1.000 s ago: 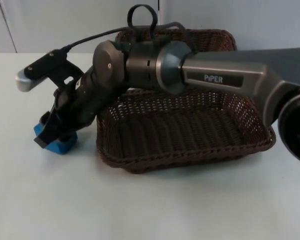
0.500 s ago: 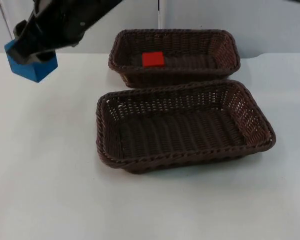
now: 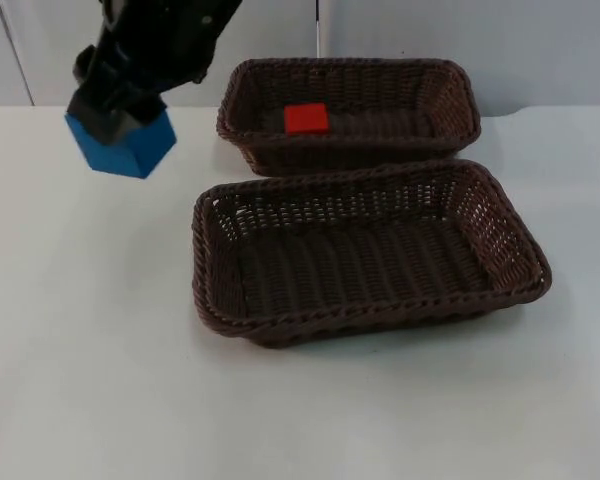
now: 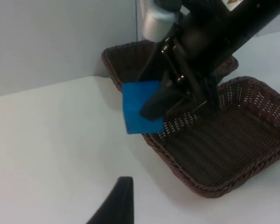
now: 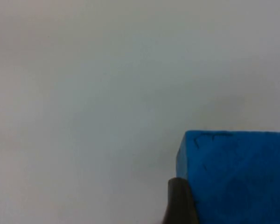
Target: Pick up one cube with the left hand and place it into the upper basket. Pick up one cube with the right hand and place it into the lower basket.
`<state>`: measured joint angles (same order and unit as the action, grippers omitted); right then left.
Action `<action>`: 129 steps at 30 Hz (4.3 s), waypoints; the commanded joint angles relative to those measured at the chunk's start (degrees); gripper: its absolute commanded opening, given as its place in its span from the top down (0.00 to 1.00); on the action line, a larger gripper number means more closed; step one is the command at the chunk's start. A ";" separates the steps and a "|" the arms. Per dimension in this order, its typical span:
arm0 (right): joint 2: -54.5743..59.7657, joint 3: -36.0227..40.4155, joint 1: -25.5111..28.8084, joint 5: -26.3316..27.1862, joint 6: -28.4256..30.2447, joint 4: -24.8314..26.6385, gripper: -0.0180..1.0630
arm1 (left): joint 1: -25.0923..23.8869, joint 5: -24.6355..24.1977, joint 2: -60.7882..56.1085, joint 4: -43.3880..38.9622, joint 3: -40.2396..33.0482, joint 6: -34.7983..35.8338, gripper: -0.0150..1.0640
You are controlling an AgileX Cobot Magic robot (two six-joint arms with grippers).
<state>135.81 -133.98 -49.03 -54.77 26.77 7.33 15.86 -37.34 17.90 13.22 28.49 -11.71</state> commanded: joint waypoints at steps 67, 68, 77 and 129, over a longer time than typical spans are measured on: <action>-28.76 65.07 15.66 42.39 -1.91 6.71 0.98 | 0.07 1.06 -0.35 -0.64 -0.24 0.25 0.01; -28.76 66.03 15.66 44.01 -1.91 6.71 0.98 | 0.07 1.06 -0.35 -0.64 -0.24 0.25 0.01; -28.64 71.81 15.66 53.32 -1.91 7.27 0.98 | 0.07 1.18 -0.35 -0.64 -0.24 0.25 0.01; -41.86 72.38 15.66 48.01 -9.35 7.77 0.01 | 0.07 1.60 -0.35 -0.54 -0.24 0.25 0.01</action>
<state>95.38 -61.92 -33.57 -5.24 17.61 15.54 15.86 -36.78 17.90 12.76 28.49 -11.71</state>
